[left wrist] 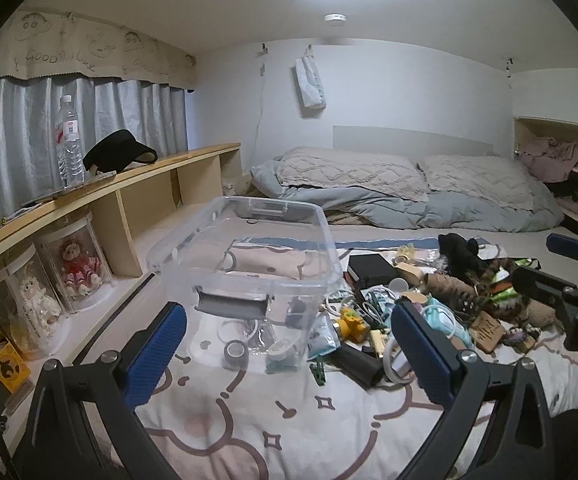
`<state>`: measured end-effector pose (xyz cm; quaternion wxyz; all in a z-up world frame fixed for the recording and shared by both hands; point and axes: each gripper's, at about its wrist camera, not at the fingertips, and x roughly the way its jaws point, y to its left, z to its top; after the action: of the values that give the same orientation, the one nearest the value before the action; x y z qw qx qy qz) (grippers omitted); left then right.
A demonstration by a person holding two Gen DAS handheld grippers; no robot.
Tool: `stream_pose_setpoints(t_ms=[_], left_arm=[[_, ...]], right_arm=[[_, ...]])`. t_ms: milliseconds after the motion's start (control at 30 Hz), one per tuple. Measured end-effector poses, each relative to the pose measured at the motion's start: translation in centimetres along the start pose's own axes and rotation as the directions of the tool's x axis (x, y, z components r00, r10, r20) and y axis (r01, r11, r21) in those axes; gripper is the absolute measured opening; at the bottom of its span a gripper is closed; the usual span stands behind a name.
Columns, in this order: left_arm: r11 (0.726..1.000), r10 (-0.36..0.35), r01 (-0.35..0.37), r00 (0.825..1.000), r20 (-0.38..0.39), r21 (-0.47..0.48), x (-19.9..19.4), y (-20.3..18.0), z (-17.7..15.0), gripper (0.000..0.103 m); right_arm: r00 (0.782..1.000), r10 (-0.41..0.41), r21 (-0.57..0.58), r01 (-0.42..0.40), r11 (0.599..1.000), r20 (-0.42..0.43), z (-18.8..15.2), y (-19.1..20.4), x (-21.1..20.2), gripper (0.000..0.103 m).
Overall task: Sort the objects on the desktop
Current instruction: 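Move both open grippers back from the box toward the pile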
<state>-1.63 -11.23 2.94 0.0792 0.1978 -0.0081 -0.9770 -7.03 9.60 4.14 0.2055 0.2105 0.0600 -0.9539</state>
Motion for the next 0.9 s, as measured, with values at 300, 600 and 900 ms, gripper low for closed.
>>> stream_pose_setpoints(t_ms=[300, 600, 900], left_arm=[[0.999, -0.042, 0.042, 0.999, 0.003, 0.016, -2.8, -1.4, -0.6, 0.103], [0.998, -0.063, 0.063, 0.998, -0.006, 0.022, -4.6, -1.9, -1.5, 0.103], [0.998, -0.06, 0.061, 0.998, -0.027, 0.028, -5.6, -1.7, -2.5, 0.103]], right_arm=[[0.999, -0.045, 0.015, 0.045, 0.999, 0.007, -2.0, -1.2, -3.2, 0.103], [0.998, -0.066, 0.005, 0.066, 0.998, -0.009, -3.5, -1.7, -5.2, 0.103], [0.998, -0.065, -0.005, 0.065, 0.998, -0.001, -4.0, -1.6, -6.4, 0.103]])
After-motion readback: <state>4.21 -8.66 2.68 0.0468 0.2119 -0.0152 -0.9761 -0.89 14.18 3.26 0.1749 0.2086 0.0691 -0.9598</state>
